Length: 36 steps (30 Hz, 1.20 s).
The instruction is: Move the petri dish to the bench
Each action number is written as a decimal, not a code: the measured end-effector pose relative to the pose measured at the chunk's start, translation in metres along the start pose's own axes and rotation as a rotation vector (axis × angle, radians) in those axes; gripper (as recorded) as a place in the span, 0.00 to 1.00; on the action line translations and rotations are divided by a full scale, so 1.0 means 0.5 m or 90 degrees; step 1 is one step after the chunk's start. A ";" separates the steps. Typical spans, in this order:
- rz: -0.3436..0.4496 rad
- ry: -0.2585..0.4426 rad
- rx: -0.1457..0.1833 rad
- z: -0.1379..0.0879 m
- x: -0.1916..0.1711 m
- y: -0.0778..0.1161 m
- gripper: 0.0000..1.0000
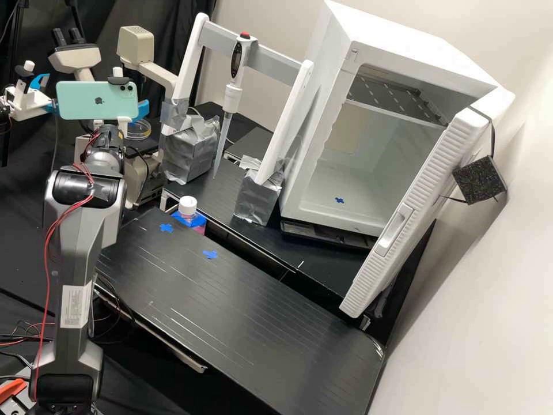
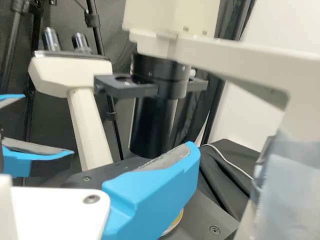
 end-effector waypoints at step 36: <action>0.021 -0.110 0.038 0.101 0.100 -0.054 1.00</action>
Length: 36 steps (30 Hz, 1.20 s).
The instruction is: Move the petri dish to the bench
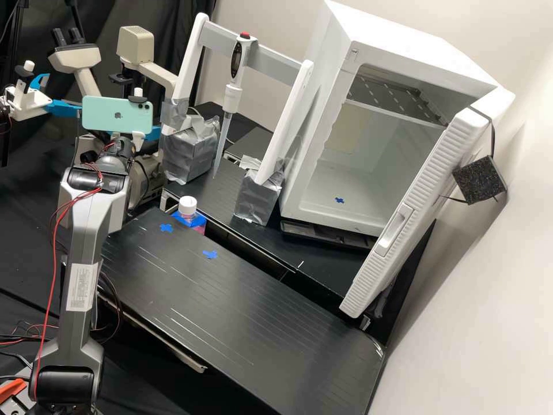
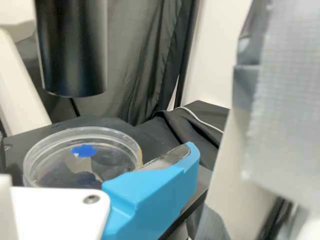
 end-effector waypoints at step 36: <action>-0.023 -0.033 0.014 0.004 0.014 -0.003 0.00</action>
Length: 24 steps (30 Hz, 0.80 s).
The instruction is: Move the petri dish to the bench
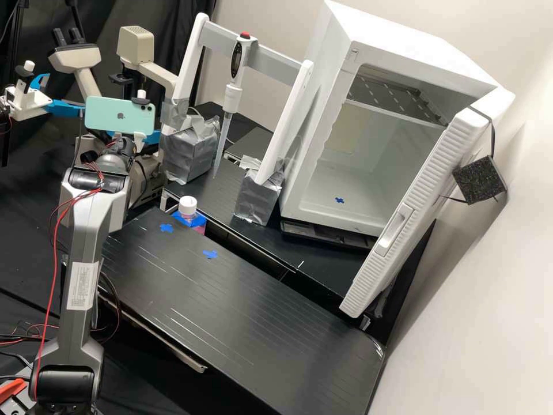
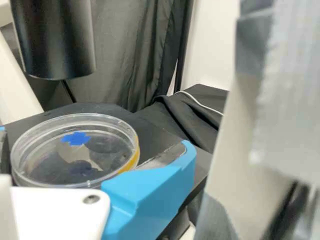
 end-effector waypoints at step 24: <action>0.005 -0.036 -0.008 0.012 0.007 -0.001 0.00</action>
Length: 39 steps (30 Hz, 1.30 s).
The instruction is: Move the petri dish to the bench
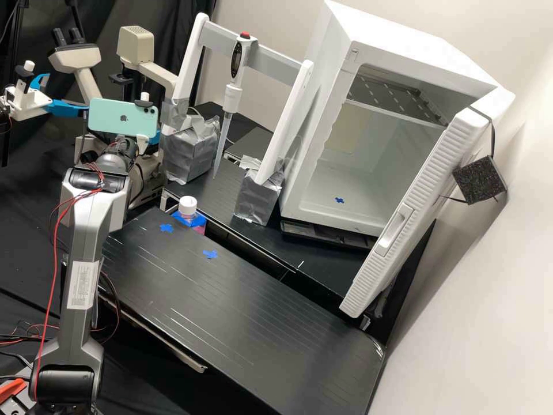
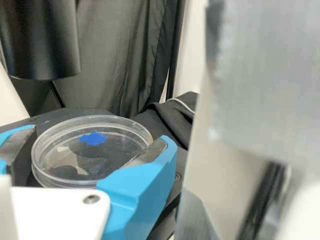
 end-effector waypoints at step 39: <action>-0.029 0.064 0.014 -0.053 -0.192 0.056 0.00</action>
